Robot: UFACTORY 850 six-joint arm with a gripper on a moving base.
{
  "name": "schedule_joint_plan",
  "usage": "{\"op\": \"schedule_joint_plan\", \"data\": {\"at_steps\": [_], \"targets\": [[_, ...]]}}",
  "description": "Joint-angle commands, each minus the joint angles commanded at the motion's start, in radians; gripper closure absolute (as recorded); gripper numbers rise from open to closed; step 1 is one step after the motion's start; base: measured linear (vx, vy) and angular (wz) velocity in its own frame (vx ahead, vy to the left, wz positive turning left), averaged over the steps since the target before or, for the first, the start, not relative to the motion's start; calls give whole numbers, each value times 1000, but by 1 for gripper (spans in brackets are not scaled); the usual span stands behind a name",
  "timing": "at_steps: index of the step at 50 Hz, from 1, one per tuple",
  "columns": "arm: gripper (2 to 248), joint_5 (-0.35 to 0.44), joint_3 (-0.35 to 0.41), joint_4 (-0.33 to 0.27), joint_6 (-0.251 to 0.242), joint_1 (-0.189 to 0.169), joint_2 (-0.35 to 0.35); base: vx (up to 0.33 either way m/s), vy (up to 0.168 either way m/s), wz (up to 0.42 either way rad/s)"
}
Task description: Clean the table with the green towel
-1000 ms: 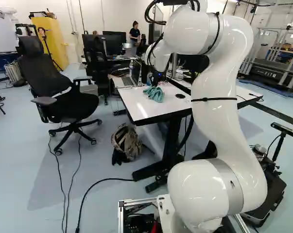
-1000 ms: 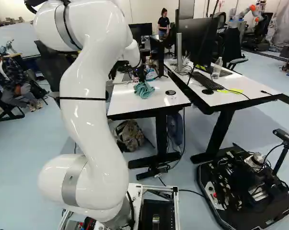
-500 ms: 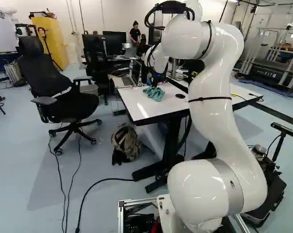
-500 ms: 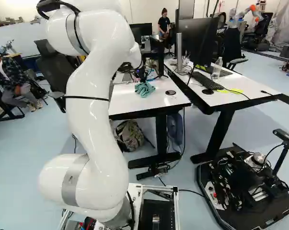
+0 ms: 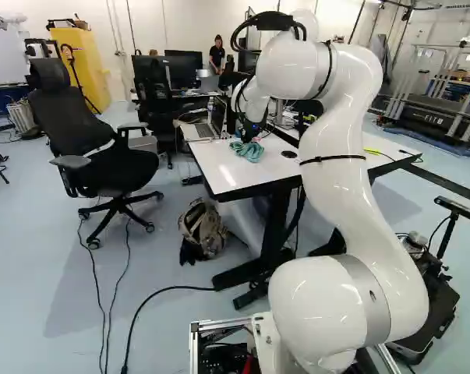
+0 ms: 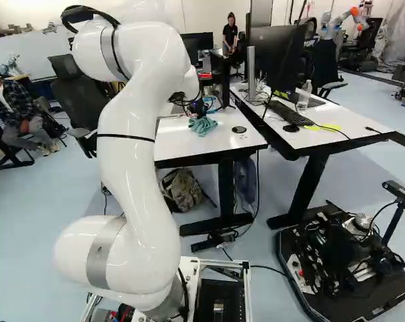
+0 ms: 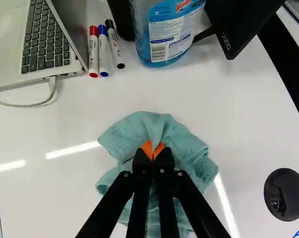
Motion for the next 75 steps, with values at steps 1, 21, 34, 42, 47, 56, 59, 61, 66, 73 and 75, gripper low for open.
{"op": "schedule_joint_plan", "data": {"at_steps": [1, 21, 34, 42, 47, 56, 59, 61, 66, 73, 75], "targets": [[228, 0, 0, 0, 0, 0, 0, 0, 0, 0], [228, -33, 0, 0, 0, 0, 0, 0, 0, 0], [228, -37, -9, 0, 0, 0, -6, 0, 0, 0], [228, -37, -47, 0, 0, 0, -33, 0, 0, 0], [228, -37, -78, 0, 0, 1, -54, 0, 0, 0], [228, -37, -115, 0, 0, 1, -79, 0, 0, 0], [228, -37, -115, 0, 0, 1, -79, 0, 0, 0], [228, -37, -115, 0, 0, 1, -79, 0, 0, 0], [228, -37, -115, 0, 0, 1, -79, 0, 0, 0], [228, -37, -115, 0, 0, 1, -79, 0, 0, 0], [228, -37, -115, 0, 0, 1, -79, 0, 0, 0]]}}
